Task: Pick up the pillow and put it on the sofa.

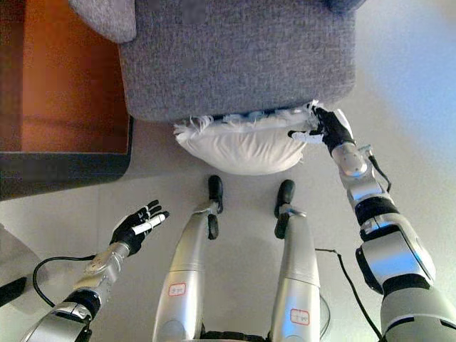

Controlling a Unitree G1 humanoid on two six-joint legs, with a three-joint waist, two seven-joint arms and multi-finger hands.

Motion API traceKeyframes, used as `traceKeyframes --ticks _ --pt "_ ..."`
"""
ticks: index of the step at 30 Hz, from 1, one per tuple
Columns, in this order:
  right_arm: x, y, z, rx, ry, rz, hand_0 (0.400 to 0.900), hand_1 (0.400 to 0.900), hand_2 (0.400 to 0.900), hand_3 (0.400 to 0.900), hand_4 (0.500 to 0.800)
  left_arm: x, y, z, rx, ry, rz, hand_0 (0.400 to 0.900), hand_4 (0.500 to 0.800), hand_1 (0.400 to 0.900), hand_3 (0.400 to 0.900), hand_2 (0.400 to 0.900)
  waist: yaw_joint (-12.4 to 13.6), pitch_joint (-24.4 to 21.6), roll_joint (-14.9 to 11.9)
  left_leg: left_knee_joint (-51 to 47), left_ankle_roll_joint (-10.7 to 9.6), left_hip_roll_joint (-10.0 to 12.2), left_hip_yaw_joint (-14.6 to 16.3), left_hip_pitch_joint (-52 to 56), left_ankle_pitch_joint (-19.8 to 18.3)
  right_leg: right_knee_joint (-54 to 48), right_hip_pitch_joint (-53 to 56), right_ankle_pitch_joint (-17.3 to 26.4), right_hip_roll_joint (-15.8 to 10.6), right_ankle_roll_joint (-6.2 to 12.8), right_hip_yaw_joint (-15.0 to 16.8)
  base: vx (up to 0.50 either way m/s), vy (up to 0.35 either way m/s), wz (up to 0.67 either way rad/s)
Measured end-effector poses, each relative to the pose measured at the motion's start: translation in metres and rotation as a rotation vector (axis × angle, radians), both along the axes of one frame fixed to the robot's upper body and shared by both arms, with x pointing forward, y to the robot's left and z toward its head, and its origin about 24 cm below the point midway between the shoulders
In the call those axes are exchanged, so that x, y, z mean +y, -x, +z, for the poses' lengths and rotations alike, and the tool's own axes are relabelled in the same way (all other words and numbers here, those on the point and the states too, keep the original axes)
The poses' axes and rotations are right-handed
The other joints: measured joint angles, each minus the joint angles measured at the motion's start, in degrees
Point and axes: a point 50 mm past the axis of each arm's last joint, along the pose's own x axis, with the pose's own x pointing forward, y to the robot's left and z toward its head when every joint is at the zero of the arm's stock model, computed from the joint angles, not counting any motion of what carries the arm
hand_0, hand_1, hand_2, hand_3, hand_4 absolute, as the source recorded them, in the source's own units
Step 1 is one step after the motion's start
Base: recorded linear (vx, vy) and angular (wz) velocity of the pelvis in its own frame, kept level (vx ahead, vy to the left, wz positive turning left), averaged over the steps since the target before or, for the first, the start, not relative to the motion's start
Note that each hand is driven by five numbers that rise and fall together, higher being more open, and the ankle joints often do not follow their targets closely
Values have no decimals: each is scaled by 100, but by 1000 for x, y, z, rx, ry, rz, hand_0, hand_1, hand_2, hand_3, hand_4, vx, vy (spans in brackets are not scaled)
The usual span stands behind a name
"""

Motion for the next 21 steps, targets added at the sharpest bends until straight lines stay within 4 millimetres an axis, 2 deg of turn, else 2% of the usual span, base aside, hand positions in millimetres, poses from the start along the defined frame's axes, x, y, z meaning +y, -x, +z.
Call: traceKeyframes --ticks 7,9,18,19,20,21 --pt "12 -7 15 4 63 30 900 900 900 900 800 -4 0 4 -43 6 -18 900 800 900 900 900 33 0 1 331 1 -18 -63 -406 -59 313 -391 -37 -22 -7 36 11 20 9" --pt "11 -8 18 7 74 25 900 900 900 900 800 -4 1 5 -58 9 -19 900 800 900 900 900 113 0 1 326 1 -39 -109 -432 -59 322 -420 -37 -15 -7 32 1 30 10" --pt "10 -9 22 22 82 31 900 900 900 900 800 1 17 -5 -31 11 -10 900 800 900 900 900 125 1 14 299 -14 -158 -111 -492 -63 440 -559 -116 -66 1 134 -4 54 4" --pt "9 -9 24 25 85 35 594 594 594 594 616 1 17 -4 -37 11 -14 900 800 900 900 900 126 1 14 299 -18 -173 -116 -497 -65 469 -572 -142 -70 4 151 -29 42 5" --pt "8 -9 25 26 87 34 467 467 467 467 540 1 17 -3 -44 10 -16 900 800 900 900 900 131 1 15 298 -21 -179 -121 -498 -67 487 -578 -158 -72 2 156 -37 40 5" --pt "7 -9 25 27 89 33 400 400 400 400 500 1 16 -2 -54 7 -17 900 800 900 900 900 138 1 16 297 -27 -183 -128 -502 -67 503 -588 -172 -76 -3 155 -39 43 3"
